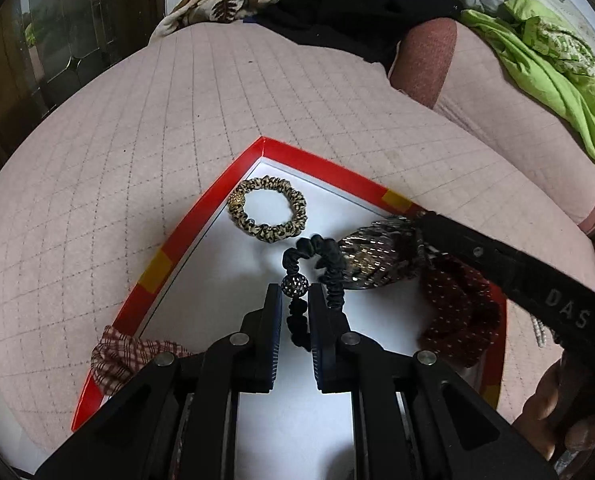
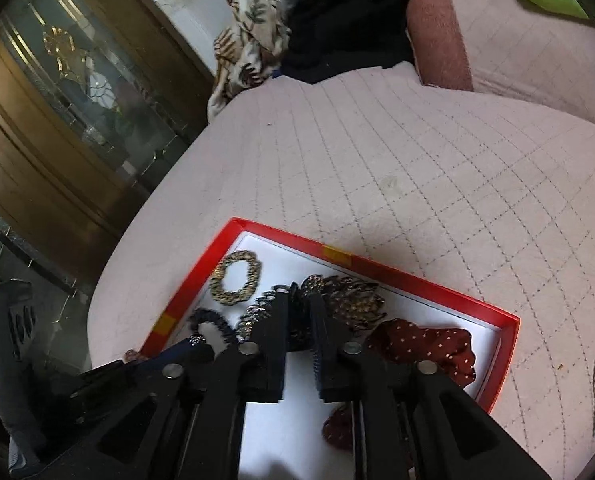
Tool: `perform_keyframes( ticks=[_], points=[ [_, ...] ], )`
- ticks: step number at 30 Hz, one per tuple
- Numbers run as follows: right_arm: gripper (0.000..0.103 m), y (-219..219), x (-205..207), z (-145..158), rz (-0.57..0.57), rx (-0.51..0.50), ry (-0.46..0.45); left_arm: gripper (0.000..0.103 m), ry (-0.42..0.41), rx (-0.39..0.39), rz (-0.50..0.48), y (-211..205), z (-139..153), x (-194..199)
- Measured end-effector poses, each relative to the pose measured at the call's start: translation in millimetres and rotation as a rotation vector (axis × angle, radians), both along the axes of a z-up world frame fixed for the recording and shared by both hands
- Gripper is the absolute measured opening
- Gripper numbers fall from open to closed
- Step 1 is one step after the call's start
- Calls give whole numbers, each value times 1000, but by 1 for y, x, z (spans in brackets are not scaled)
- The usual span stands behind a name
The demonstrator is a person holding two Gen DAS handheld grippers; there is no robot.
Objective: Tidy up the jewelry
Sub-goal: 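Carry hair tie and jeweled clip into the tray and release both, then grasp the white polka-dot scrunchie with the right tool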
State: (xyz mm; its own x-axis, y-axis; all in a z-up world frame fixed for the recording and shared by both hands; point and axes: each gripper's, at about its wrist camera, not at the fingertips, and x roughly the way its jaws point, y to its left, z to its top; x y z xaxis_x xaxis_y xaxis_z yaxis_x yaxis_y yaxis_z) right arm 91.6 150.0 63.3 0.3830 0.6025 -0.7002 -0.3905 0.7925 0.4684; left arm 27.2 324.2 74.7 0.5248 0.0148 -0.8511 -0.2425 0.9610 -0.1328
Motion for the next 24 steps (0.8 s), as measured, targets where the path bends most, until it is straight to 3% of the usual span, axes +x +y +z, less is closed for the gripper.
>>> perform_keyframes(
  ticks=[3,5,10,13,18,21,24],
  points=[
    [49,-8,0,2,-17,19,4,22,2,5,8,-1,1,-1],
    [50,-16,-4,9,-27,20,-19,33,-10,-3,17,-1,6,-6],
    [52,-59,-33,24,-25,-26,-87,38,-57,23,28,-7,32,-28],
    [54,-110,-52,24,-69,-72,-122,39,-94,52,16,-16,53,-46],
    [54,-226,-66,9,-285,-221,-138,46,-165,25,-40,-46,85,-71],
    [54,-271,-61,-4,-401,-300,-122,47,-180,15,-94,-75,93,-74],
    [54,-290,-47,-19,-443,-244,-61,47,-177,6,-169,-111,94,-73]
  ],
)
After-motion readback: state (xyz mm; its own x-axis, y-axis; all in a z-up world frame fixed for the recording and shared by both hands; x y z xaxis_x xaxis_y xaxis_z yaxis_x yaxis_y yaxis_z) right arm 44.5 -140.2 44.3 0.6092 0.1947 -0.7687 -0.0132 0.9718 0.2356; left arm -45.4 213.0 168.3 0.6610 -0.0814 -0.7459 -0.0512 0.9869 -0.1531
